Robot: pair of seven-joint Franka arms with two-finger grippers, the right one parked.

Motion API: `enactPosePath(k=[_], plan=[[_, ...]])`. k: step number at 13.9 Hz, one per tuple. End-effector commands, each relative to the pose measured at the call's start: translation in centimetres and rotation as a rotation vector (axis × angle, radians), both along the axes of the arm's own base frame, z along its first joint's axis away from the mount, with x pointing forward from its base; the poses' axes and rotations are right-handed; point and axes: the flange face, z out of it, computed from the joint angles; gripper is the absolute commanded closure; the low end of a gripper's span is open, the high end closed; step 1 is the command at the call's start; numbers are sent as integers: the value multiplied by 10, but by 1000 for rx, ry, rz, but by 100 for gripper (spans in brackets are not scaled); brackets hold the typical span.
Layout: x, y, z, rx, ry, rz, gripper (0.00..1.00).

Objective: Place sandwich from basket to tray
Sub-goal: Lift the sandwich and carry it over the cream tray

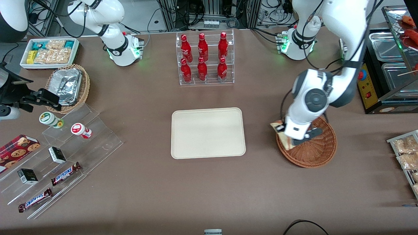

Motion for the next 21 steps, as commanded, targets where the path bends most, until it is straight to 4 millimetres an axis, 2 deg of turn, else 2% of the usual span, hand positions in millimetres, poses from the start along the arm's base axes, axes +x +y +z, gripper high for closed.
enactPosePath(k=[1,3,7,10,12,14,16,18,20,21], plan=[[17,-72,1,15,16,-110,100],[14,-113,-5,11,11,-163,100],[7,-180,-23,-11,30,-238,100],[3,-221,-32,-42,53,-268,100],[1,-244,-43,-59,52,-227,100],[2,-259,-56,-65,53,-234,100],[-8,-282,-61,-65,53,-229,100],[-12,-296,-67,-65,49,-202,100],[-22,-314,-87,-55,52,-166,100],[-23,-318,-89,-55,49,-160,100]])
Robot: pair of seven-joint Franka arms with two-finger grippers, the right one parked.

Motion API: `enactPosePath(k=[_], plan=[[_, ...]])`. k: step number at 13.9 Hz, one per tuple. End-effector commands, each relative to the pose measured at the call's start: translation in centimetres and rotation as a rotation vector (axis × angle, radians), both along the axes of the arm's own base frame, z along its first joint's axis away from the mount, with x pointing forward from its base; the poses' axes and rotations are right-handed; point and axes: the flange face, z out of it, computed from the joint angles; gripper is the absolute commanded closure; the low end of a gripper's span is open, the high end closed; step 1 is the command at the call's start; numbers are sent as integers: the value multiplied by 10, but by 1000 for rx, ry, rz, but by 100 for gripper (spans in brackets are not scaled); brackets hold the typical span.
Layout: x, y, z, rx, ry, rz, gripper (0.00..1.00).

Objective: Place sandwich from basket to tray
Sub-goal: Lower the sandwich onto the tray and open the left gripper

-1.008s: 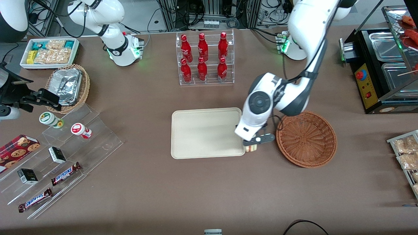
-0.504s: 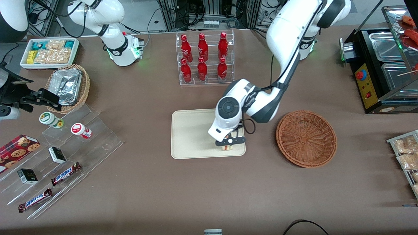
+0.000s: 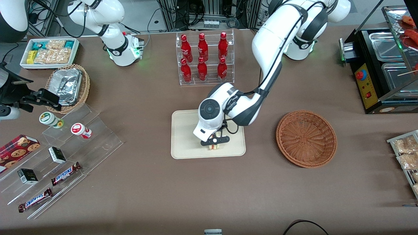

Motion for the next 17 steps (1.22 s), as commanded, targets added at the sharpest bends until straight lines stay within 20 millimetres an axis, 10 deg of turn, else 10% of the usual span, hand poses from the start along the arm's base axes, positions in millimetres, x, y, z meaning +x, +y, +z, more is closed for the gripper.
enactPosePath(k=[1,3,4,5,6,11,17], plan=[[-1,-16,-6,4,5,38,100],[-2,-17,-7,8,6,59,100],[-2,-17,-9,7,5,58,82],[-2,-17,-11,9,7,58,26],[-2,-16,-10,9,4,55,0],[1,-15,4,12,-13,48,0],[5,-11,75,-23,-48,49,0]])
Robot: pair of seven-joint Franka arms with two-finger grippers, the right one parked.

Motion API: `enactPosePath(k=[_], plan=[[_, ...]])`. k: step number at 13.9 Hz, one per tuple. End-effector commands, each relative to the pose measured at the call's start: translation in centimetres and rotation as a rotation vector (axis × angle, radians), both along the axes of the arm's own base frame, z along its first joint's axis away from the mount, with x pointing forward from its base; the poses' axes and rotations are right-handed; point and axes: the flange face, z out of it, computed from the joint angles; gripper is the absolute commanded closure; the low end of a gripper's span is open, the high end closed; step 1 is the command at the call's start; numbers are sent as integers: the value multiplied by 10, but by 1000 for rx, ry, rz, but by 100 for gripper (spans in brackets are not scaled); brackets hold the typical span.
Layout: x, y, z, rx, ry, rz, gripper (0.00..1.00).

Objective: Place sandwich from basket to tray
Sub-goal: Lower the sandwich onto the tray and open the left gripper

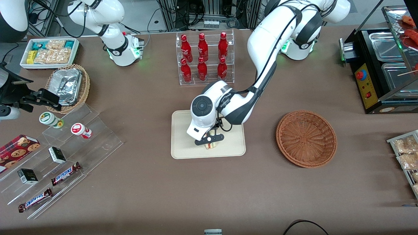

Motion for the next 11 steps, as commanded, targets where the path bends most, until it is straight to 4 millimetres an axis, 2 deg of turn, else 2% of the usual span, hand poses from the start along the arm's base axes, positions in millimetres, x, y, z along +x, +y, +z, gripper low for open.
enactPosePath(k=[1,4,5,7,10,11], plan=[[0,6,46,-8,-13,12,0],[2,15,76,-2,-21,-2,0],[12,30,89,-1,-31,-66,0],[15,48,103,30,2,-129,0],[34,102,139,58,11,-94,0],[41,130,151,48,13,-86,0]])
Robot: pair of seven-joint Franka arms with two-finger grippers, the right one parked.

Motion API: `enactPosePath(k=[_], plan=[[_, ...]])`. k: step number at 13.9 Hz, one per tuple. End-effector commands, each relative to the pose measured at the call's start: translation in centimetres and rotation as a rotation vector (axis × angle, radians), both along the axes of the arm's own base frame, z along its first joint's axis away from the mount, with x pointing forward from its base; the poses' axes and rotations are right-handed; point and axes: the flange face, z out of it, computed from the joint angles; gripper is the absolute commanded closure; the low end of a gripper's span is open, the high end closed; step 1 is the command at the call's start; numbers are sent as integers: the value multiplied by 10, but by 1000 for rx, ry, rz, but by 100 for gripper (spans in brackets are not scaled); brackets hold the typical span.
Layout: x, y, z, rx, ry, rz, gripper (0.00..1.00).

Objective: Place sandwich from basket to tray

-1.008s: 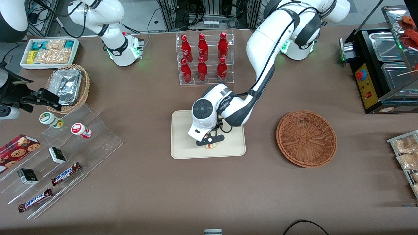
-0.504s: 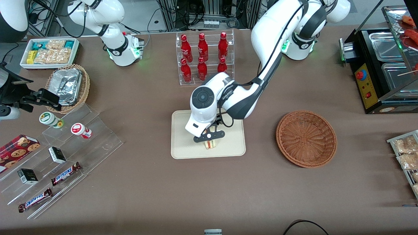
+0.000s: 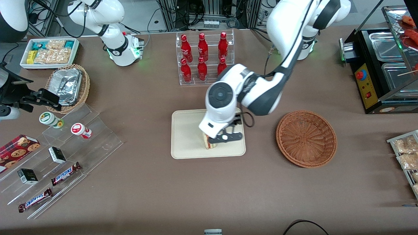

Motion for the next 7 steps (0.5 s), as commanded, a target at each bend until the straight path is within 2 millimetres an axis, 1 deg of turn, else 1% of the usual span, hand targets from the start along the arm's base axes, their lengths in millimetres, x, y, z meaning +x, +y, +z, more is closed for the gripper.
enactPosePath(k=[1,2,4,6,7], plan=[[-1,60,38,-2,13,-21,0],[-3,76,44,0,19,-51,0],[7,130,51,-2,37,-80,0],[4,164,62,-12,45,-122,0],[7,184,63,-12,51,-121,0]])
